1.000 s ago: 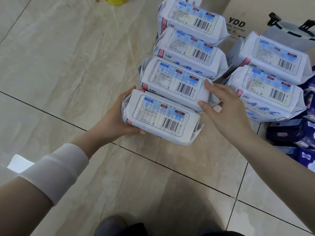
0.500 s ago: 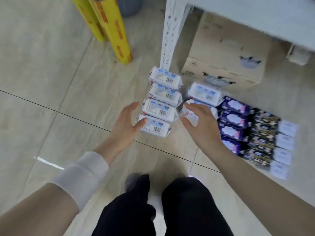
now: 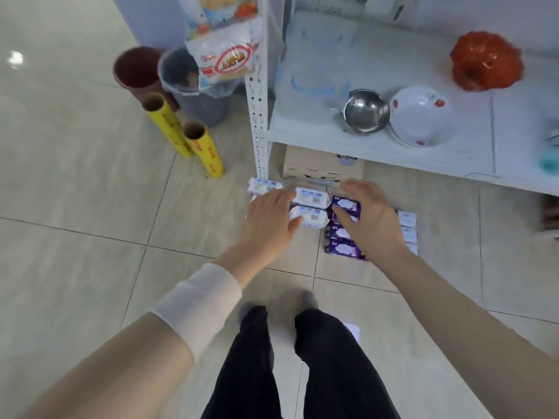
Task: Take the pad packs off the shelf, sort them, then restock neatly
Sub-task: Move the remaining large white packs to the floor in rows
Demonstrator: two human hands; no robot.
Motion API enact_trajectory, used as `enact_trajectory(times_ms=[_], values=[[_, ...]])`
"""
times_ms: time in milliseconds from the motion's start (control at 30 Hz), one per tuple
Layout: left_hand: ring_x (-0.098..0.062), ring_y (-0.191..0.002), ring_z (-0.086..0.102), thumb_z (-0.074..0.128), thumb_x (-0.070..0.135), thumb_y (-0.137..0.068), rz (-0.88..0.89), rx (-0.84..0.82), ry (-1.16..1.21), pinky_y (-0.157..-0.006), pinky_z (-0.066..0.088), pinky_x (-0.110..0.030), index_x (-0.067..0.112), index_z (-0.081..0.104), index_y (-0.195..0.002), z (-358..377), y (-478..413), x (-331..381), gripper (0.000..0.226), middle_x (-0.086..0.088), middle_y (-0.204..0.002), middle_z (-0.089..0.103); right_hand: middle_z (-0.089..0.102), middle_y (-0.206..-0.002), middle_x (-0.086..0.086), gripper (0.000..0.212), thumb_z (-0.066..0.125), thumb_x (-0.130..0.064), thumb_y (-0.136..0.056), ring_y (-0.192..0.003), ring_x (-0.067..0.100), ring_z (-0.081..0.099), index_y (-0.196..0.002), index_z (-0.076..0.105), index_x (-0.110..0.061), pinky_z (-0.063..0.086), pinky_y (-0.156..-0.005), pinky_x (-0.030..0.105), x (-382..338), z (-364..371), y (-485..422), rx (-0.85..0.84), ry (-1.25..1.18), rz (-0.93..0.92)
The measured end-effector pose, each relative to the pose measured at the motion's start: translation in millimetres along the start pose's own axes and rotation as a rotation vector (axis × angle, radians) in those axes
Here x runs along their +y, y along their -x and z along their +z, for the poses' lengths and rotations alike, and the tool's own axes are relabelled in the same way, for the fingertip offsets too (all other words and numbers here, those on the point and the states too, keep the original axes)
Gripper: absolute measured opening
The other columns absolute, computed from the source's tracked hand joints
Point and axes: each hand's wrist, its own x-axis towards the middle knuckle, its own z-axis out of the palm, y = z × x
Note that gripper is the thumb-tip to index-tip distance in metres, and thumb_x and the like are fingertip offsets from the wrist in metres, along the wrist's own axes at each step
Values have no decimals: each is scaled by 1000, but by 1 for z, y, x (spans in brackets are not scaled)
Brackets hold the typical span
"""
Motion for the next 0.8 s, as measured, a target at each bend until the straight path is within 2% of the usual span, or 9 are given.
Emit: enact_trajectory(times_ms=[100,233,367,467,533,600,700,800], values=[[-21,-134,29,47,31,-94,79,26,-109,-110,17,-32,17,33,-140,-31,-2,27,49,-1,-148,32,54,-128,7,39,65,-18,-84,-113,27,54,-121,59,-9,46,-92,34,-1,-38,6,58,18,6],[-21,-138,22,44,31,-96,112,76,-176,-114,12,-34,17,28,-143,-67,-18,68,52,-3,-151,25,55,-127,10,40,67,-14,-82,-120,29,49,-120,60,-6,32,-96,17,8,-87,-5,102,37,-33],[-17,-141,17,43,32,-96,204,128,-212,-115,6,-31,21,26,-144,-93,-42,123,52,0,-153,21,58,-122,14,40,64,-20,-79,-115,33,53,-115,62,-3,42,-99,38,20,-146,-28,179,71,-133],[-15,-140,20,44,30,-96,274,228,-178,-112,3,-24,22,32,-142,-119,-63,158,49,3,-152,25,60,-118,13,39,69,-18,-77,-111,33,57,-113,63,-5,43,-93,33,36,-190,-49,253,89,-206],[-16,-138,28,47,28,-94,282,310,-133,-112,5,-25,21,39,-139,-138,-80,175,46,3,-149,32,61,-118,12,38,67,-21,-77,-109,29,58,-112,64,-5,43,-91,23,45,-219,-64,294,70,-227],[-18,-134,35,50,26,-93,267,372,-96,-114,17,-33,19,43,-136,-155,-98,186,44,2,-146,37,60,-118,9,39,63,-25,-78,-108,20,56,-113,64,-8,37,-93,16,52,-245,-81,319,58,-262],[-18,-131,39,53,23,-92,255,428,-62,-111,27,-37,18,45,-134,-176,-124,198,43,1,-143,40,58,-122,4,38,65,-27,-83,-110,15,54,-118,61,-12,39,-97,22,56,-275,-112,338,14,-288],[-17,-132,37,51,25,-93,231,455,-65,-109,23,-34,19,43,-136,-191,-150,206,44,1,-144,39,56,-124,4,39,67,-20,-83,-112,18,54,-120,59,-11,35,-96,17,52,-295,-147,374,-5,-288]])
